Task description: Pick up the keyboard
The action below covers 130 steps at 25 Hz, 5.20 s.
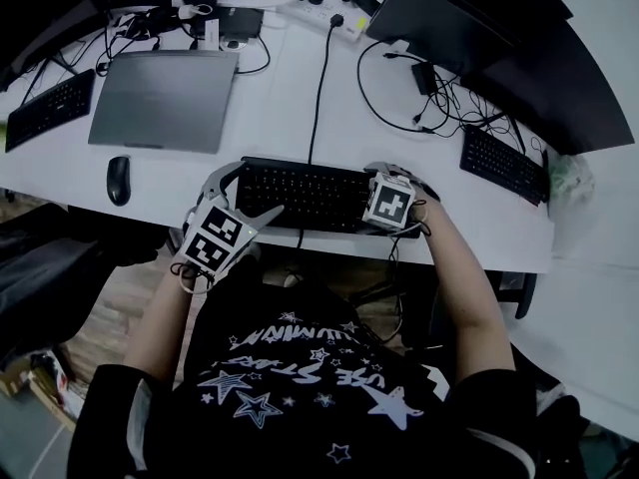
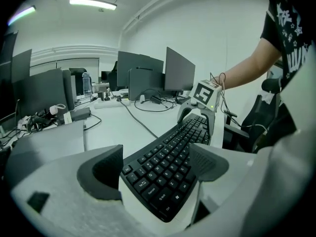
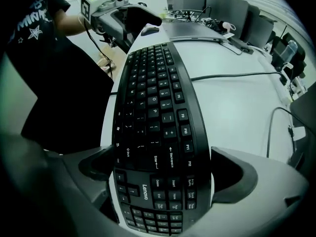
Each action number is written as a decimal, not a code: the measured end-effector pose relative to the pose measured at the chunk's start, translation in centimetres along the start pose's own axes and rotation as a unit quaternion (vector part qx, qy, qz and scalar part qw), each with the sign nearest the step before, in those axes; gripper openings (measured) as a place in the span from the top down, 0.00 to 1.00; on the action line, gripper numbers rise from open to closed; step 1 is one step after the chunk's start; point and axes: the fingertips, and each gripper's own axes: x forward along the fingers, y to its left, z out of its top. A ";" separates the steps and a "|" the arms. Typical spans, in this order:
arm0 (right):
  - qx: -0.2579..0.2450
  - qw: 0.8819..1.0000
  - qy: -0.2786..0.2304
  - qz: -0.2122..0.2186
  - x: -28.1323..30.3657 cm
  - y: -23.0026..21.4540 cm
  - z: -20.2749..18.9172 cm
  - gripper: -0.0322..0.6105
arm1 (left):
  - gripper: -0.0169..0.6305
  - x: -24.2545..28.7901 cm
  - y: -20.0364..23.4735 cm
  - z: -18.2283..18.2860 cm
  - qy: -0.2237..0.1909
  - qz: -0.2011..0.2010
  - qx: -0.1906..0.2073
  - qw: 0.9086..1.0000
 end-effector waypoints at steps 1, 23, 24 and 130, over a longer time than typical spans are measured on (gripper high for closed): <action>-0.001 1.000 0.008 0.006 0.1 -0.1 -0.1 0.06 | 0.33 0.0 -0.2 0.0 0.003 0.001 0.002 1.000; -0.021 0.999 0.026 -0.024 0.0 0.2 0.6 0.06 | 0.33 1.4 -2.3 -0.4 0.030 0.017 0.041 0.999; -0.021 0.999 0.028 -0.033 -0.2 0.2 0.6 0.06 | 0.33 1.4 -2.3 -0.4 0.034 0.017 0.044 0.998; 0.358 0.708 -0.266 -0.547 -13.1 14.1 -6.1 0.94 | 0.85 -1.3 -15.5 -5.1 0.250 -0.066 0.169 0.951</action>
